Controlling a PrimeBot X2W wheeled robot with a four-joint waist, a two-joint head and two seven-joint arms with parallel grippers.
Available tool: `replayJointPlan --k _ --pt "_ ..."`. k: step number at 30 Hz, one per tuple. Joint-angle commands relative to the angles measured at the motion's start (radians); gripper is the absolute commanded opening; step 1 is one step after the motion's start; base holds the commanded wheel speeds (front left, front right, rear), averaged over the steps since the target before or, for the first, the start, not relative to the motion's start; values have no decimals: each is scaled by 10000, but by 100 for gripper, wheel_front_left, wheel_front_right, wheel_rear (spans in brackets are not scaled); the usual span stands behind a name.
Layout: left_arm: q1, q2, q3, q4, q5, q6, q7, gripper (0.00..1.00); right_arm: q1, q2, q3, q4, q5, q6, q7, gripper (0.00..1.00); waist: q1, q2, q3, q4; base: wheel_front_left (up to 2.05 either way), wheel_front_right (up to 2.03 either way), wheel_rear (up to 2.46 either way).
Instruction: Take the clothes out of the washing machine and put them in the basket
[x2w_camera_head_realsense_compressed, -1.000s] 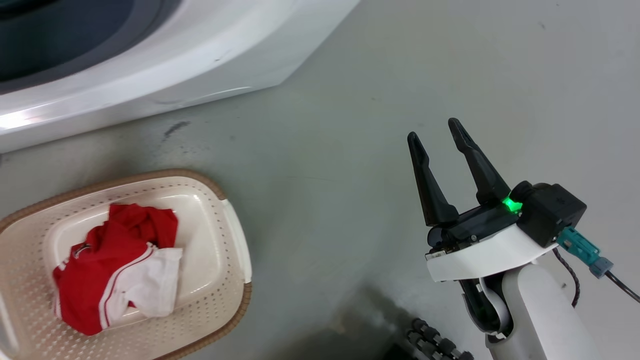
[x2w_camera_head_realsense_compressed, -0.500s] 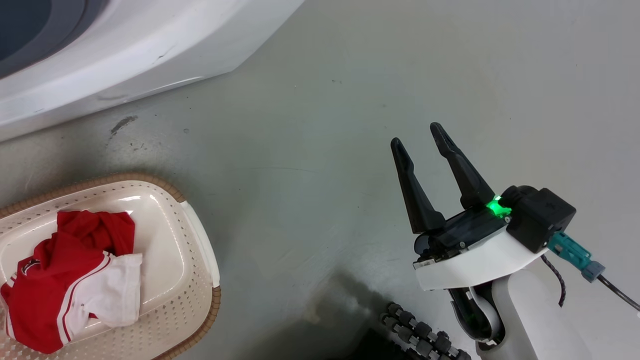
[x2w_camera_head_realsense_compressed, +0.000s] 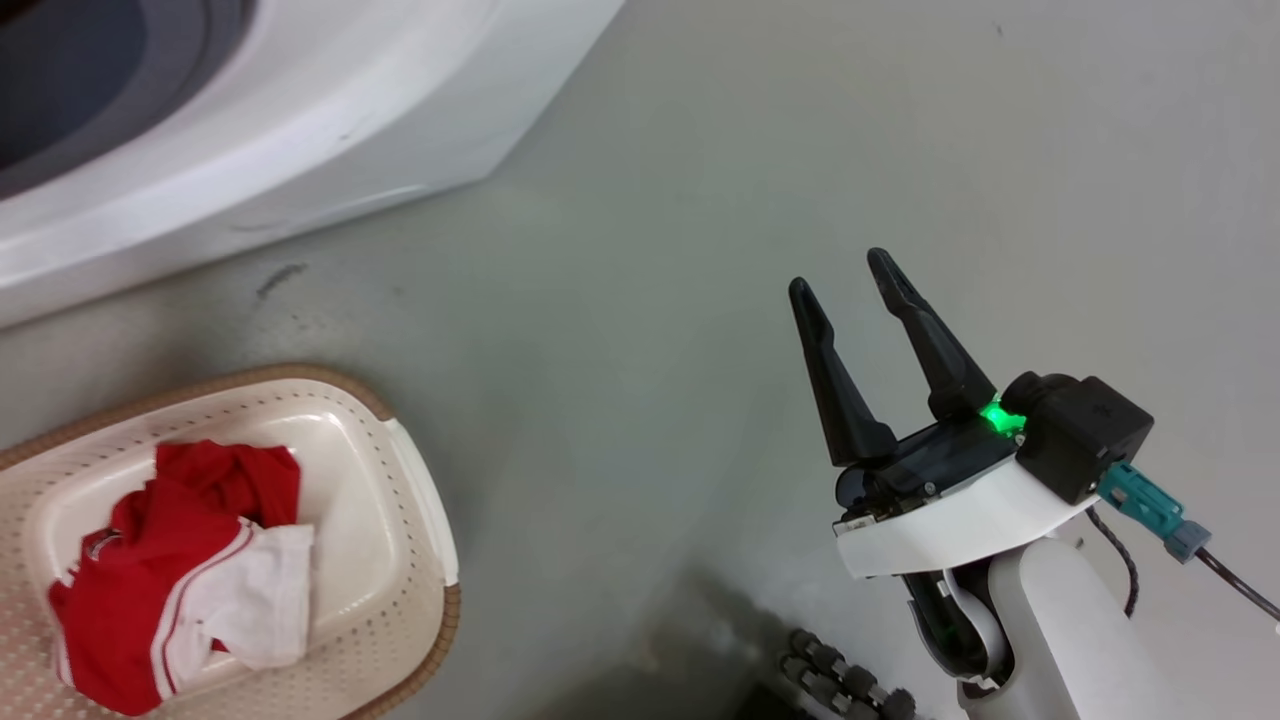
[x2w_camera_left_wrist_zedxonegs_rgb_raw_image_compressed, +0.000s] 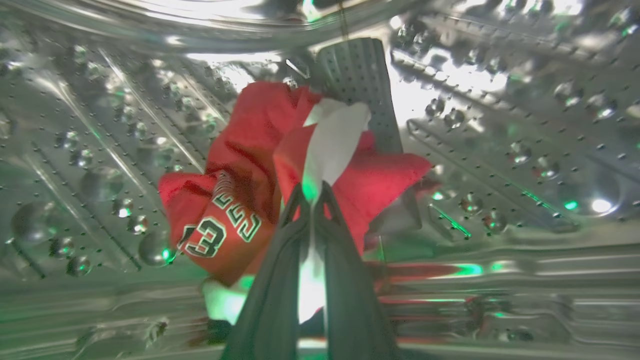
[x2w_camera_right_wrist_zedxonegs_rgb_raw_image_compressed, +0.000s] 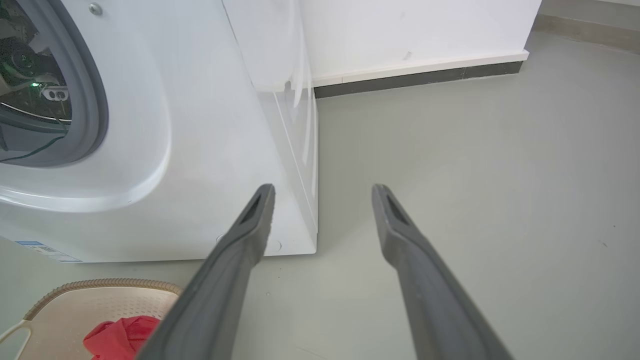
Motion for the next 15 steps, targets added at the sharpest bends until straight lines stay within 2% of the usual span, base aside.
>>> replayJointPlan --k 1,6,11,12,13,15 --pt "481 -117 150 -166 -227 100 -541 0 104 12 -102 80 -103 -7 -26 100 -1 0 -432 235 0 0 0" --pt "1610 -486 404 -288 -687 229 -2211 0 263 7 -405 288 -418 -7 -25 100 -1 0 -1331 642 0 0 0" --pt "2581 -853 602 135 -1117 12 -3822 0 592 2 -703 543 -711 -7 -25 100 -1 0 -2340 1023 0 0 0" --pt "2581 -853 602 135 -1117 12 -3822 0 592 2 -703 543 -711 -7 -25 100 -1 0 -2340 1023 0 0 0" --pt "2931 -1028 609 386 -1237 -96 -4455 0 743 2 -827 671 -848 -7 -25 100 -1 0 -2772 1190 0 0 0" --pt "3043 -1120 675 481 -1375 -131 -4770 0 819 1 -875 718 -918 -7 -25 100 -1 0 -2944 1269 0 0 0"
